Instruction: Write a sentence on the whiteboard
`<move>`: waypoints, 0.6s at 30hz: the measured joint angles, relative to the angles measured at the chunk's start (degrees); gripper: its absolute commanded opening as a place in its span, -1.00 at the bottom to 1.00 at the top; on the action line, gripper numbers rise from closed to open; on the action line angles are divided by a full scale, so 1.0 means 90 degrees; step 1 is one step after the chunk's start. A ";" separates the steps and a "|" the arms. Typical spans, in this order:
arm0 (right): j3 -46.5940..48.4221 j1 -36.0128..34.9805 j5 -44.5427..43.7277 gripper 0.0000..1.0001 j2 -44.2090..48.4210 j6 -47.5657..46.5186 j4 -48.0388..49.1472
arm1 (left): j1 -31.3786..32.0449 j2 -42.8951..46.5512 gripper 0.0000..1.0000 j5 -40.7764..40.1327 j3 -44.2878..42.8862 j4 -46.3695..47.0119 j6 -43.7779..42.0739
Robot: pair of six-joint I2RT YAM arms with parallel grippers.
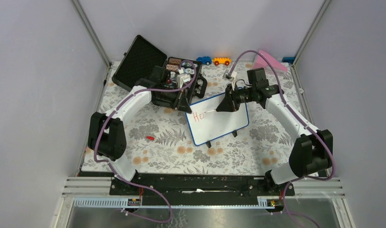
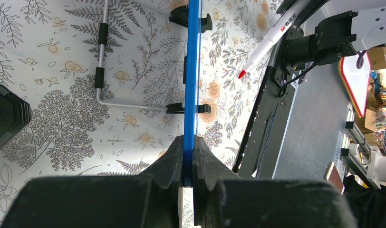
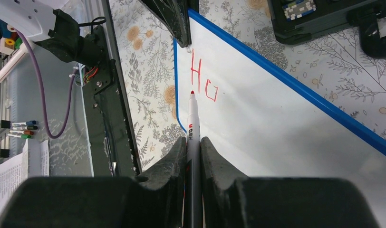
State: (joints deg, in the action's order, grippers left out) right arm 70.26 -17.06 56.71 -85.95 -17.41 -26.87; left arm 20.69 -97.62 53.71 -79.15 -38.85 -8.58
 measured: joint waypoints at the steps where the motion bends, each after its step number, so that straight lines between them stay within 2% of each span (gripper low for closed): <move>1: 0.0000 0.0041 0.0000 -1.00 0.0027 -0.0029 -0.0034 | 0.0000 0.0000 -1.00 0.0000 0.0000 0.0000 0.0000; 18: -0.0177 0.0318 -0.0204 -1.00 0.0010 -0.0478 -0.0180 | 0.0000 0.0000 -1.00 0.0002 0.0000 0.0000 0.0000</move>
State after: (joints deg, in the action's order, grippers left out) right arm 68.66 -14.20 54.87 -85.86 -21.71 -28.49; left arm 20.69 -97.62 53.74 -79.15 -38.85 -8.58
